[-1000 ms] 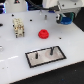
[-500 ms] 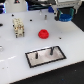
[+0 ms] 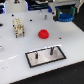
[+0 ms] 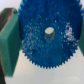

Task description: Insert the blue gear onto the right peg, followed by the red gear

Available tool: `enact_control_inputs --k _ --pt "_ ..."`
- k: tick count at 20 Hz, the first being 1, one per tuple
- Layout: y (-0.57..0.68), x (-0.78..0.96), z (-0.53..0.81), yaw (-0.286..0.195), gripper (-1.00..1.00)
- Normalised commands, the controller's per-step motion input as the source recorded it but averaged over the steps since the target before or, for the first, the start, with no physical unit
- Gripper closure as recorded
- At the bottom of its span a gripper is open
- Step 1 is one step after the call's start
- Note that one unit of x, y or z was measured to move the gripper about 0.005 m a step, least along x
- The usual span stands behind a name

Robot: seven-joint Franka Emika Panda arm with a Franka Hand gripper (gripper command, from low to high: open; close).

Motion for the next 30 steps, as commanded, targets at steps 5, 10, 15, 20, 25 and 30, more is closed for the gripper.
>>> enact_control_inputs --k 5,10,15,20,25,30 --pt "-0.29 0.8 0.33 0.0 1.0" --pt "-0.29 0.78 0.23 0.0 1.0" --pt "-0.28 0.75 0.14 0.0 1.0" --pt "-0.26 0.62 0.02 0.0 1.0" --pt "-0.24 0.48 0.0 0.0 1.0" --pt "-0.23 0.43 -0.09 0.0 1.0"
